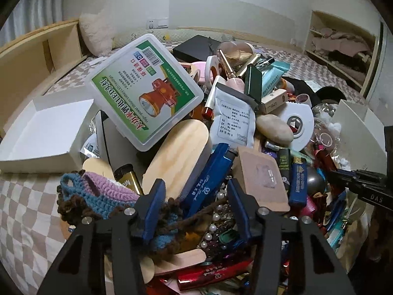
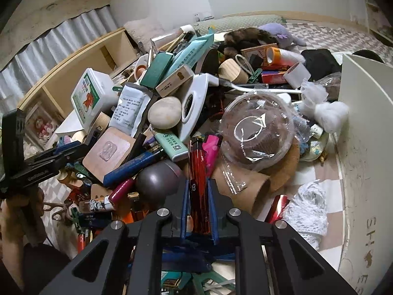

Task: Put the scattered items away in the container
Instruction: 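Lower the right tool onto the red lighter while the left tool reaches into the pile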

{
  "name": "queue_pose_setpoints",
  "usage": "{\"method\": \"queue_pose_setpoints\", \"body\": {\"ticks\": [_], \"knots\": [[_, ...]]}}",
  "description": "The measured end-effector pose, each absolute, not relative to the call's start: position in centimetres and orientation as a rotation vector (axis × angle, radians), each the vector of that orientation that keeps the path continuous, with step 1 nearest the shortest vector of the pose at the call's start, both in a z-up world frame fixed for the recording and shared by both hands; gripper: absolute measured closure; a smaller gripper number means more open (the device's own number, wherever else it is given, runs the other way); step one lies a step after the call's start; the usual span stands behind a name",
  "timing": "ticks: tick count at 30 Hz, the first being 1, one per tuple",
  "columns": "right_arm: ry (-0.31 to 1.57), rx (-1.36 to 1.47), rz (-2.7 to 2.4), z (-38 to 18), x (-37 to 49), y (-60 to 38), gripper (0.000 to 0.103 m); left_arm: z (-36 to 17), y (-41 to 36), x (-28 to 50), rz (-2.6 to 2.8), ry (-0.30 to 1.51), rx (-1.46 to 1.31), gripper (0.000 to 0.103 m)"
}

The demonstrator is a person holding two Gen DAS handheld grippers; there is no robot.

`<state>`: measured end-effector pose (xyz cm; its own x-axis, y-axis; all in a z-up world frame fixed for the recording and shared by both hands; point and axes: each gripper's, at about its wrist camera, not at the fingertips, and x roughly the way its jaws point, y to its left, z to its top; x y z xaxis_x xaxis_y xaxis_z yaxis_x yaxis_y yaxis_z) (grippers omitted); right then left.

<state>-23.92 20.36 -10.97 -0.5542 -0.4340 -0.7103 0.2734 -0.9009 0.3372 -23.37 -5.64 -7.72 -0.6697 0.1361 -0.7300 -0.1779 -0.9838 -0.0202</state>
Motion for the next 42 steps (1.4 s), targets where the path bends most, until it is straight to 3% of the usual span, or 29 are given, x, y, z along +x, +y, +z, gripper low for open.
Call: {"method": "queue_pose_setpoints", "body": {"ticks": [6,8,10,16,23,30,42], "knots": [[-0.265,1.223,-2.428,-11.4,-24.1,20.0,0.087,-7.8,-4.7,-23.4,2.734,0.207,-1.154,0.058],[-0.287,1.225,-2.420,-11.5,-24.1,20.2,0.087,-7.7,-4.3,-23.3,2.734,0.257,-1.133,0.065],[-0.322,1.229,-2.407,-11.6,-24.2,20.5,0.087,-7.5,-3.9,-23.0,2.730,0.284,-1.105,0.080],[-0.354,1.237,-2.392,-11.7,-24.3,20.7,0.087,-8.1,-2.7,-23.2,2.703,0.370,-1.119,0.081],[-0.372,1.243,-2.381,-11.8,-24.4,20.8,0.087,-8.7,-2.7,-25.2,2.698,0.348,-1.139,0.077],[-0.372,1.242,-2.379,-11.8,-24.4,20.8,0.087,-8.8,-4.1,-26.8,2.680,0.119,-1.181,0.077],[-0.400,1.170,-2.371,-10.8,-23.8,21.0,0.090,-7.6,-5.9,-25.0,2.748,-0.055,-1.141,0.086]]}}
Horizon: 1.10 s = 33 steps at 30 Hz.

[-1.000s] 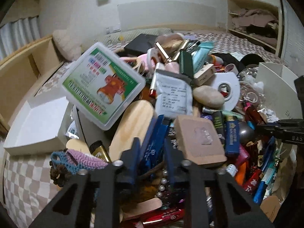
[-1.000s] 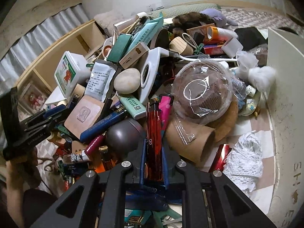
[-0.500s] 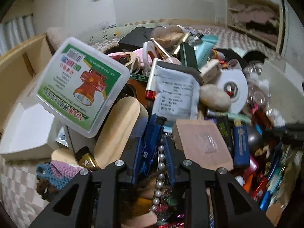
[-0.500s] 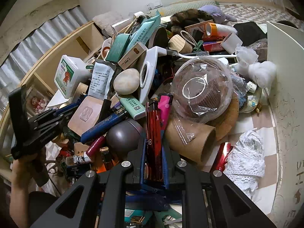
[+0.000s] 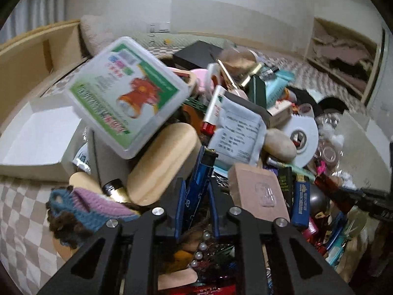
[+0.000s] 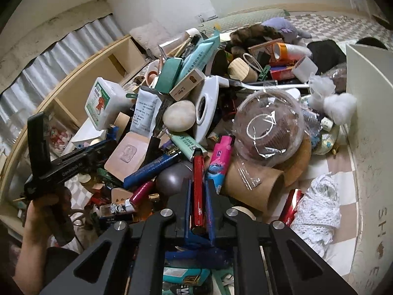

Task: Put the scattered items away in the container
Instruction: 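Lower the right tool onto the red lighter while the left tool reaches into the pile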

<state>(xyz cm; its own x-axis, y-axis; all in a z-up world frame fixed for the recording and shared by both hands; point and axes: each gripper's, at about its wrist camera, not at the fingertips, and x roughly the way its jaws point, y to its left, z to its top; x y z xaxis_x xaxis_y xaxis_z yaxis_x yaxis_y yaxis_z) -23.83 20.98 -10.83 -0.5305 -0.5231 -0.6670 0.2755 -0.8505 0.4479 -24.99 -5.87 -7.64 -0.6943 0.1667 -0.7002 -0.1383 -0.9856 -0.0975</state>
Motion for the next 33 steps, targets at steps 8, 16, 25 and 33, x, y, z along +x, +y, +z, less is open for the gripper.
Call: {"method": "queue_pose_setpoints", "body": {"ticks": [8,16,25,33], "knots": [[-0.381,1.200,-2.371,-11.3,-24.1,20.3,0.090,-7.4,-6.5,-24.3,2.737,-0.151,-1.128,0.091],[-0.341,1.210,-2.366,-11.5,-24.0,19.5,0.090,-7.2,-5.6,-24.1,2.741,-0.105,-1.117,0.091],[-0.672,1.147,-2.191,-11.1,-23.5,21.4,0.090,-6.1,-6.0,-23.2,2.793,-0.121,-1.056,0.091],[-0.719,1.148,-2.180,-10.9,-22.5,21.2,0.090,-5.7,-5.6,-22.6,2.824,-0.080,-1.039,0.091]]}}
